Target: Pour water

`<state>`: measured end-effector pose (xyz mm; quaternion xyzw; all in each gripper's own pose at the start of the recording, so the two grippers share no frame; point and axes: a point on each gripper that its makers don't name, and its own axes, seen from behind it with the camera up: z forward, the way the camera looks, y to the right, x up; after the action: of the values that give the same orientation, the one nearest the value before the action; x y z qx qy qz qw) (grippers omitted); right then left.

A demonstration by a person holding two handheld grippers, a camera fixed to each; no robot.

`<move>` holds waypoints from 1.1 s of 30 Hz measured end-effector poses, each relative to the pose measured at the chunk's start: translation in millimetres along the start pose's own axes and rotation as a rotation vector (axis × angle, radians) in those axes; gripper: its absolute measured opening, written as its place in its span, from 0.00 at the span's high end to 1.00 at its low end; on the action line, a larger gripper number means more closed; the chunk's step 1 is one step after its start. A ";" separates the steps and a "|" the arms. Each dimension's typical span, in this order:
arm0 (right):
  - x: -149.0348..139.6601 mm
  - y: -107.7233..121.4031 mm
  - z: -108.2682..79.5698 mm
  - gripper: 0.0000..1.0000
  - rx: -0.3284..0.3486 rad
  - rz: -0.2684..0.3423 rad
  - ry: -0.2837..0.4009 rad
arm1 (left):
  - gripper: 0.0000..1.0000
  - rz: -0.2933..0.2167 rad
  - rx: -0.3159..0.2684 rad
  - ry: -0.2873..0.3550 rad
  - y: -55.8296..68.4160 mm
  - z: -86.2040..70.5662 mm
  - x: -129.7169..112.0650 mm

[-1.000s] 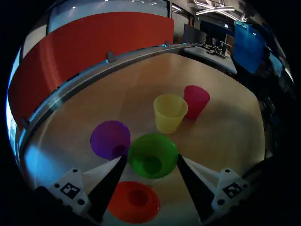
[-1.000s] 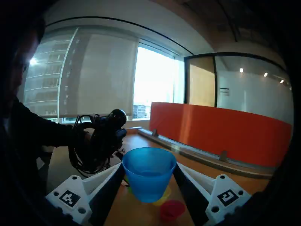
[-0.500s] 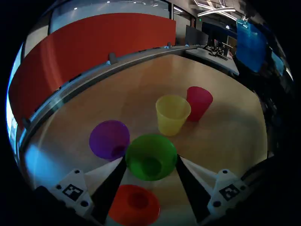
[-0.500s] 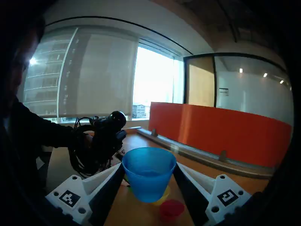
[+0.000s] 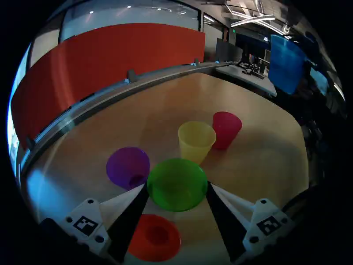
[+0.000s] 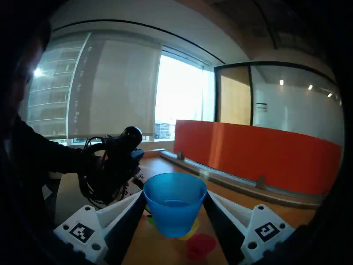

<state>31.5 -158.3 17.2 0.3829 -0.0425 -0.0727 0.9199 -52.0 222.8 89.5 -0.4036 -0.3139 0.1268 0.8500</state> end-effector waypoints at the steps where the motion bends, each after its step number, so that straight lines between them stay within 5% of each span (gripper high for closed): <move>1: 0.4 -0.4 -0.3 0.10 0.000 -0.001 0.000 | 0.11 -0.001 0.000 0.009 0.4 -2.5 1.9; 20: 5.4 -0.3 -0.5 0.10 -0.009 0.011 -0.002 | 0.11 -0.017 0.043 0.268 -3.0 -62.9 49.7; 33: 10.2 -2.6 1.9 0.10 -0.011 0.005 -0.006 | 0.10 0.016 0.051 0.488 2.1 -107.6 86.0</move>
<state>41.1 -163.1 16.9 0.3776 -0.0460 -0.0719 0.9220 82.8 199.2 73.7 -0.4032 -0.0929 0.0401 0.9095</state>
